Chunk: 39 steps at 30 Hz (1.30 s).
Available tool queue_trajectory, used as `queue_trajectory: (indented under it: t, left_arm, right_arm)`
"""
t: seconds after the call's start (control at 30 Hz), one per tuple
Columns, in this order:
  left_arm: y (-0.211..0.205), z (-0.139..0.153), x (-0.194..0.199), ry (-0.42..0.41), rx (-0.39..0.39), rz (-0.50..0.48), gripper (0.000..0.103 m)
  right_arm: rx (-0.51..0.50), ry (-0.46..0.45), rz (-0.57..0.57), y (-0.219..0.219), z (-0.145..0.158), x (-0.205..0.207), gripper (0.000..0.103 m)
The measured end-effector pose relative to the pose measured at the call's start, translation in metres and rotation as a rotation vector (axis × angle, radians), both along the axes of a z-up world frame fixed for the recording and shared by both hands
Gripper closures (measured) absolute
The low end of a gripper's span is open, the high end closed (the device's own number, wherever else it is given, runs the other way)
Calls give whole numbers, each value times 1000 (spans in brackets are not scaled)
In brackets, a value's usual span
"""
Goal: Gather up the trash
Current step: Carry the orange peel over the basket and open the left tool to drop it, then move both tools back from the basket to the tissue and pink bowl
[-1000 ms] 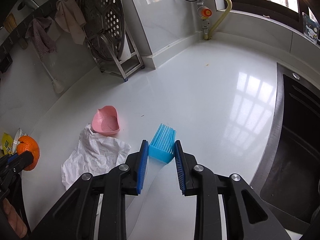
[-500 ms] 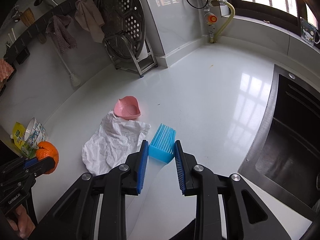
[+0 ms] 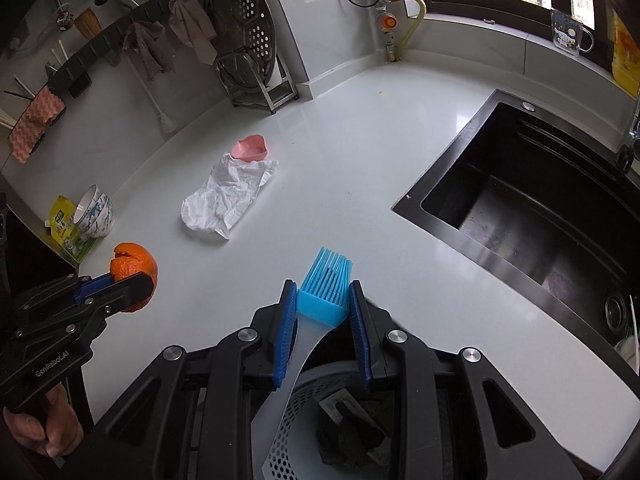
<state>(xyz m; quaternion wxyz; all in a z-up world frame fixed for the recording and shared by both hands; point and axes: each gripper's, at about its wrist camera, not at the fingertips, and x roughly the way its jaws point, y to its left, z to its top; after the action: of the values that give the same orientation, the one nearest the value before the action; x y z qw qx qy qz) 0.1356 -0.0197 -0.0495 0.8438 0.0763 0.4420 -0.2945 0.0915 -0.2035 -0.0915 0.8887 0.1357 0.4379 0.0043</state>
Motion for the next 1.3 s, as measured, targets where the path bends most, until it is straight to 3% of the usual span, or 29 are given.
queue_trajectory:
  t: [0.37,0.57,0.83,0.93,1.0,1.07,1.3]
  left_arm:
    - [-52,-54,-82,131,50,2,88]
    - [-59,-86,-100,208,79,60,88]
    - [-56,-89,-106,207,95,144,85]
    - [-54,-84,-108,206,91,168,76]
    - [-53,-80,-109,191,94,184,65]
    - [-51,-74,-111,170,102,204,39]
    - [-44,-62,-115,151,110,256,30]
  right_arm:
    - [0,102,8,-31,-49,-78,77]
    - [-21,138,49,-30,-71,-85,77]
    - [-32,142,112,-26,-75,-84,77]
    - [-39,143,124,-28,-72,-87,75]
    - [-36,128,119,-32,-69,-90,64]
    - [-34,120,117,-34,-65,-92,62]
    - [-1,113,112,-42,-57,-106,60]
